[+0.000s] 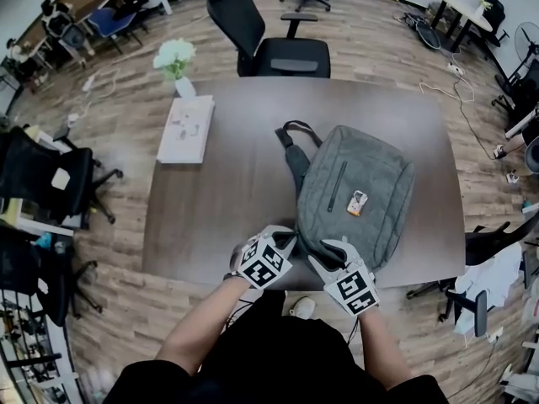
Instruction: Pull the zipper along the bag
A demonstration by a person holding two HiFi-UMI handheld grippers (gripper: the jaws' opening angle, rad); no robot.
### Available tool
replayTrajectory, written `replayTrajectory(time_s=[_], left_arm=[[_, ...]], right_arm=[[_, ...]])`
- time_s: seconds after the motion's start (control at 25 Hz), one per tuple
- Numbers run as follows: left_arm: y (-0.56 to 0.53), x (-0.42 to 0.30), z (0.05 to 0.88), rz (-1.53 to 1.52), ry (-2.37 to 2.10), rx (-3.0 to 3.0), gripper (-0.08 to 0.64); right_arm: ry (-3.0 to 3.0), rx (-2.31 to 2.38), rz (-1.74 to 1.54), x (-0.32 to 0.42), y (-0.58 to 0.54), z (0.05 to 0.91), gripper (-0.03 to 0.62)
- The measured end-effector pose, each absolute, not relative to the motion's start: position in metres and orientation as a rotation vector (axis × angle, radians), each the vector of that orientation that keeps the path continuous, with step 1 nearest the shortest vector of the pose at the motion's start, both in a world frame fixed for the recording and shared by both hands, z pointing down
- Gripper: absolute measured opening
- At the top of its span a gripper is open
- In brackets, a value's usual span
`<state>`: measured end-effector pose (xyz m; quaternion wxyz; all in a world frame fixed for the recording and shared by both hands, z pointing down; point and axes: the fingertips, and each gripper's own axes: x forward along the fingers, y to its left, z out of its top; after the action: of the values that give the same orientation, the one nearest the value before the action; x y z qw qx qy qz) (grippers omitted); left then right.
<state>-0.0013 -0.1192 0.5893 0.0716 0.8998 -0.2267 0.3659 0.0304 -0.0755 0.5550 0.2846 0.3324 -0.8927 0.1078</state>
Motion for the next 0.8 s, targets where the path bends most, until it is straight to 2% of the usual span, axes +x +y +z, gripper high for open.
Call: replayTrajectory(time_s=[0.2, 0.44, 0.8], left_arm=[[-0.104, 0.011, 0.586, 1.073, -0.628, 2.724, 0.028], [-0.102, 0.010, 0.594, 1.081, -0.654, 2.704, 0.029], [-0.134, 0.007, 0.602, 1.122, -0.697, 2.710, 0.031]], right_arm=[[-2.245, 0.869, 0.353, 0.024, -0.092, 0.574, 0.134], [-2.219, 0.867, 0.371, 0.033, -0.078, 0.576, 0.072], [-2.187, 0.831, 0.351, 0.041, -0.064, 0.571, 0.061]])
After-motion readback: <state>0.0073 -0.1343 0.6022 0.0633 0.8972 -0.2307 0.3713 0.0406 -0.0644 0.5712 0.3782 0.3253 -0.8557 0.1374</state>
